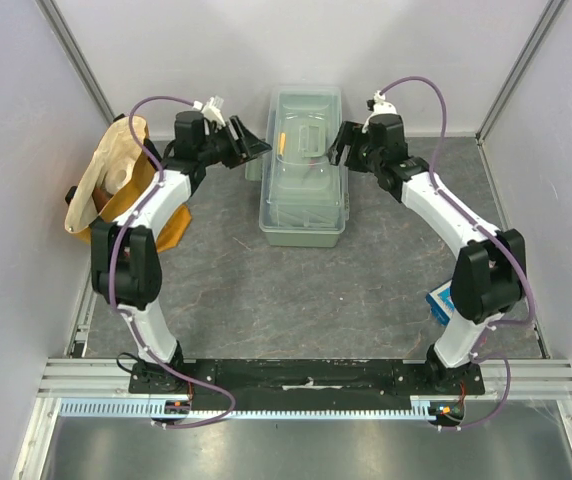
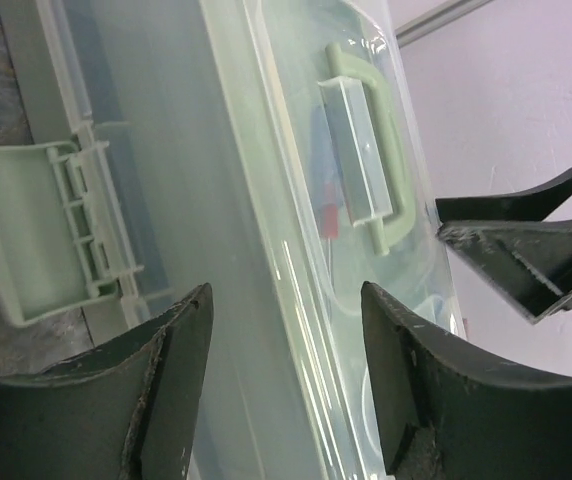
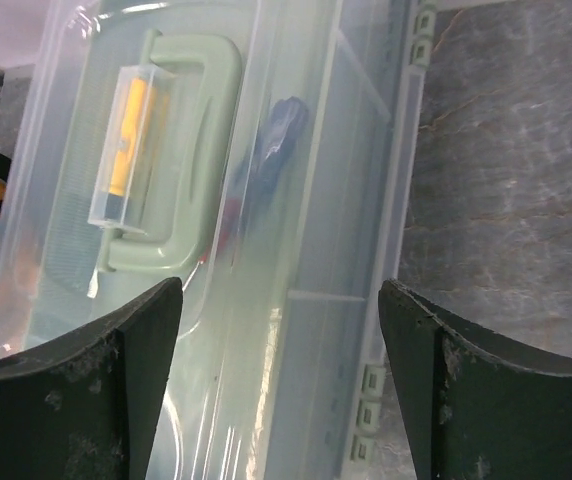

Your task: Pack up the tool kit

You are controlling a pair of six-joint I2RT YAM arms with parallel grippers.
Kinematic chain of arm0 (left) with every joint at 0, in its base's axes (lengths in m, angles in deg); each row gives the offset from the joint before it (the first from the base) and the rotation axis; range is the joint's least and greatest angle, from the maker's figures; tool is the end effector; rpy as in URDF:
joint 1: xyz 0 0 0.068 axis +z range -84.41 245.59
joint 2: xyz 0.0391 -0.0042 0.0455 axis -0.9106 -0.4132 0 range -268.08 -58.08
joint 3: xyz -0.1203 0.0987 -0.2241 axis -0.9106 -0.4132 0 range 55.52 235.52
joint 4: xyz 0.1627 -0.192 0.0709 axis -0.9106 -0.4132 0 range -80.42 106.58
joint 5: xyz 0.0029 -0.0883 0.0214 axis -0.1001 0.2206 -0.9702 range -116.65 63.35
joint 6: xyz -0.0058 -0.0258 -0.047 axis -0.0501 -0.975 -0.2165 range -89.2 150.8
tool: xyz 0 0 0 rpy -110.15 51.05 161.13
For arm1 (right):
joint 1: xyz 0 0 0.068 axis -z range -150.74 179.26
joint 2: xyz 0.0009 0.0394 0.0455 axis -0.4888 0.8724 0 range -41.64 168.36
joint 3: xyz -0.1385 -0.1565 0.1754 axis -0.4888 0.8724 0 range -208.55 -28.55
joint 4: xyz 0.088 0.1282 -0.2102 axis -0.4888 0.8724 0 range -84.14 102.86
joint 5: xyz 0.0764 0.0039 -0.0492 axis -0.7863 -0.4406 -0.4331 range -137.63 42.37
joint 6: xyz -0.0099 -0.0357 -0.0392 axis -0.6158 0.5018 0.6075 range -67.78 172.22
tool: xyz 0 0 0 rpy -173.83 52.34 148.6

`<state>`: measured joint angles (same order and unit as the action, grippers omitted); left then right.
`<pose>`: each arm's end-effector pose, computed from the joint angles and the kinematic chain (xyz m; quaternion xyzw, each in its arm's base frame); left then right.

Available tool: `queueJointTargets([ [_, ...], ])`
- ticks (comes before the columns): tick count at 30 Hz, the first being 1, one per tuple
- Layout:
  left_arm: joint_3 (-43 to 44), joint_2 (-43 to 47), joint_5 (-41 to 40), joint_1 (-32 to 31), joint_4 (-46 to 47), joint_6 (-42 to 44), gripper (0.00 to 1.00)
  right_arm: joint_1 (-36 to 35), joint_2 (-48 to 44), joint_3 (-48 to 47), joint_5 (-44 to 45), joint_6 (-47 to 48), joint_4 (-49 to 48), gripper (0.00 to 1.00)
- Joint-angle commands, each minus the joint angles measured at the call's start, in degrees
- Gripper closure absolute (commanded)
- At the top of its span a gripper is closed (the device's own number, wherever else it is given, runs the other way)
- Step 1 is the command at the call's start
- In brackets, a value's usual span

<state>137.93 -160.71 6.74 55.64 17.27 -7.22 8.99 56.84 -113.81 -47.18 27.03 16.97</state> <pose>0.4164 -0.0929 0.3081 -0.0289 0.7992 -0.4390 0.4095 0.3857 0.1422 0.3318 0.0381 0.8394 0.2065 0.5014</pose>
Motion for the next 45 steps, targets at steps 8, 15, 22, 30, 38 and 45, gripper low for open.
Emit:
queueJointTargets([
  [8, 13.57, -8.46, -2.28, -6.12, -14.92, 8.84, 0.45, -0.38, 3.48, -1.5, -6.68, -0.47, -1.54, 0.28],
  [15, 9.36, -6.54, 0.8, -12.0, -16.16, 9.72, 0.62, -0.47, -0.3, 4.65, -8.88, -0.03, 0.4, 0.35],
  [22, -1.27, -1.18, 0.45, -16.5, -10.46, 4.19, 0.67, -0.91, -5.92, 11.07, -10.64, -1.09, 0.49, 0.36],
  [30, -10.69, 7.43, -5.78, -17.38, -8.6, 2.33, 0.65, -1.26, -13.22, 17.14, -8.63, -3.11, 1.1, 0.36],
  [38, -7.7, 10.43, -15.98, -13.7, -12.21, 1.99, 0.28, -1.09, -13.04, 11.17, -0.89, -2.23, 5.58, 0.23],
  [45, -15.95, 12.45, -14.77, -5.61, -2.21, -5.91, 0.01, -0.38, -13.49, 10.28, -0.01, -2.93, 6.11, 0.16],
])
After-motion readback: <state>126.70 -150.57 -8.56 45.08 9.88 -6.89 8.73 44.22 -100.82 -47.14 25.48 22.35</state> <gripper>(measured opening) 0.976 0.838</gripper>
